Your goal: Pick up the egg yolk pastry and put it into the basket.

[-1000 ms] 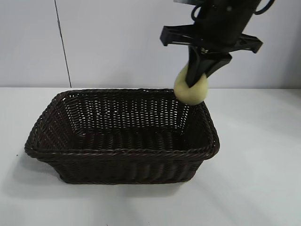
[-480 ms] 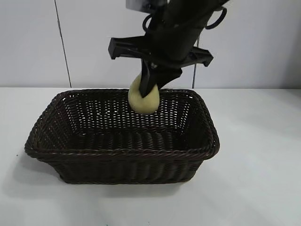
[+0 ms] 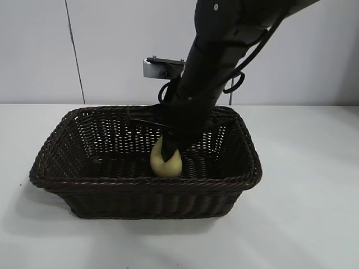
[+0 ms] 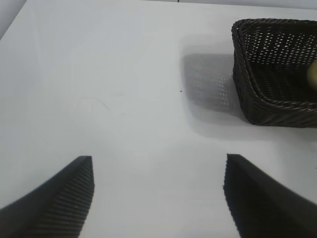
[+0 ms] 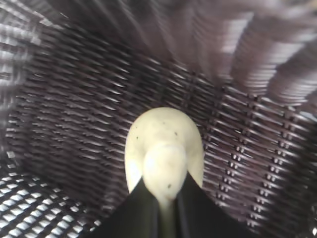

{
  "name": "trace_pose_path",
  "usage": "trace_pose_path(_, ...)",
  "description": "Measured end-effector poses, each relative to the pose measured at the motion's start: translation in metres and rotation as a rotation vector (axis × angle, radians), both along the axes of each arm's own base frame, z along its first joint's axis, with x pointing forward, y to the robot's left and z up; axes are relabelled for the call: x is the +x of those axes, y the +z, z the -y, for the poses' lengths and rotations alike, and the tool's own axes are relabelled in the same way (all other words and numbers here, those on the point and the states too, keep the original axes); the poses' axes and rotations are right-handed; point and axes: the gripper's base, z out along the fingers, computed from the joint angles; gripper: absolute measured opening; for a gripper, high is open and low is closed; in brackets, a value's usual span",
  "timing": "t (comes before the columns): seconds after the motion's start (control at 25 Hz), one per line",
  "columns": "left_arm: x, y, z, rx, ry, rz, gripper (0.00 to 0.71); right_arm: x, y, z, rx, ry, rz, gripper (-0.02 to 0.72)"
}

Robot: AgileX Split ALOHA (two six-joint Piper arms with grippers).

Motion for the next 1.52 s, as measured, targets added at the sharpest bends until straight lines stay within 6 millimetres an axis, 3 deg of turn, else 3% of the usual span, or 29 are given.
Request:
trace_pose_path(0.16, 0.000, 0.000, 0.000, 0.000, 0.000, 0.000, 0.535, -0.001, 0.000, 0.000, -0.008, 0.002, -0.015, 0.190)
trace_pose_path(0.32, 0.000, 0.000, 0.000, 0.000, 0.000, 0.000, 0.535, -0.004, 0.002, 0.002, -0.024, 0.008, -0.043, 0.428)
trace_pose_path(0.4, 0.000, 0.000, 0.000, 0.000, 0.000, 0.000, 0.535, -0.006, 0.007, 0.003, -0.028, 0.011, -0.049, 0.478)
trace_pose_path(0.68, 0.000, 0.000, 0.000, 0.000, 0.000, 0.000, 0.535, -0.016, 0.049, 0.009, -0.006, 0.006, -0.037, 0.498)
trace_pose_path(1.0, 0.000, 0.000, 0.000, 0.000, 0.000, 0.000, 0.535, -0.013, 0.095, 0.007, -0.035, 0.027, -0.055, 0.498)
trace_pose_path(1.28, 0.000, 0.000, 0.000, 0.000, 0.000, 0.000, 0.535, -0.019, 0.096, 0.022, -0.211, 0.031, -0.130, 0.497)
trace_pose_path(1.52, 0.000, 0.000, 0.000, 0.000, 0.000, 0.000, 0.535, -0.011, 0.095, 0.038, -0.261, -0.022, -0.123, 0.497)
